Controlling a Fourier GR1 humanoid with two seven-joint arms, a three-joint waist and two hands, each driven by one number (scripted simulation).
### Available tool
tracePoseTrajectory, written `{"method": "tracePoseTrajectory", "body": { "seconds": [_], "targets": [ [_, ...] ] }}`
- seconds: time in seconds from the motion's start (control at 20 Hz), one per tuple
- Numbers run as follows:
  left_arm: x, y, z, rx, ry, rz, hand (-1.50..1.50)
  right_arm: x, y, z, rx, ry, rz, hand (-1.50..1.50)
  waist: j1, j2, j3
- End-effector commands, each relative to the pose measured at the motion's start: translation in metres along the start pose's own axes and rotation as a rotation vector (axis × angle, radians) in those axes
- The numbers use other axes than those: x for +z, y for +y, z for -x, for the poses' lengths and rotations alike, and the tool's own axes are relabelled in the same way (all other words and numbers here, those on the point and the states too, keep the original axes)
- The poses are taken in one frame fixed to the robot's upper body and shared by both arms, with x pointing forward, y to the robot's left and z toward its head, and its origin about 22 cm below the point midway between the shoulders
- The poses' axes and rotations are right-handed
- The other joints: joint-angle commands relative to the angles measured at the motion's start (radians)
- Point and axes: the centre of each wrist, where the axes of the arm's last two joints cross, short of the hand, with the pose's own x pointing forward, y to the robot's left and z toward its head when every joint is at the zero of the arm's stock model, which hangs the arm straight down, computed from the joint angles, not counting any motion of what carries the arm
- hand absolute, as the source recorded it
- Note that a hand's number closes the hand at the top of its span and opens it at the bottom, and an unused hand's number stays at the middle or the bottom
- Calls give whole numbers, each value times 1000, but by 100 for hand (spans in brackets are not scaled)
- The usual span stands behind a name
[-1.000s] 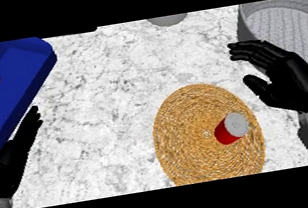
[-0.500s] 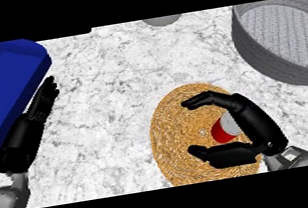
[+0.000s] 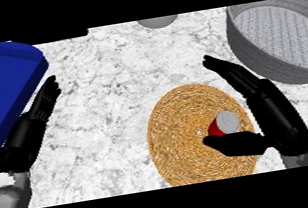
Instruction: Pick the can from the placemat and place it in the basket
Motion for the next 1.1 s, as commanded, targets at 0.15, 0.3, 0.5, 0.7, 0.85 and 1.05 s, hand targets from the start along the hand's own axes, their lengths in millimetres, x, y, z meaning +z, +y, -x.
{"method": "tracePoseTrajectory", "body": {
  "seconds": [0.15,0.3,0.5,0.7,0.85,1.05],
  "targets": [
    [1,4,-2,-6,-1,-7,0,-5,-57,-27,456,211,-189,-150,6,0,-2],
    [-2,9,1,3,8,-8,0,2,-73,-49,471,250,-360,-150,-2,4,-1],
    [-7,0,-7,6,-9,8,0,11,-96,-76,438,280,-496,-150,6,7,2],
    [-3,4,-5,-19,-19,15,0,19,-122,-91,407,337,-504,-150,16,11,4],
    [-4,-6,-7,-7,-20,20,0,32,-132,-92,377,365,-494,-150,15,11,5],
    [3,-12,0,3,-15,34,0,24,-153,-91,366,348,-456,-150,25,13,5]
  ]
}}
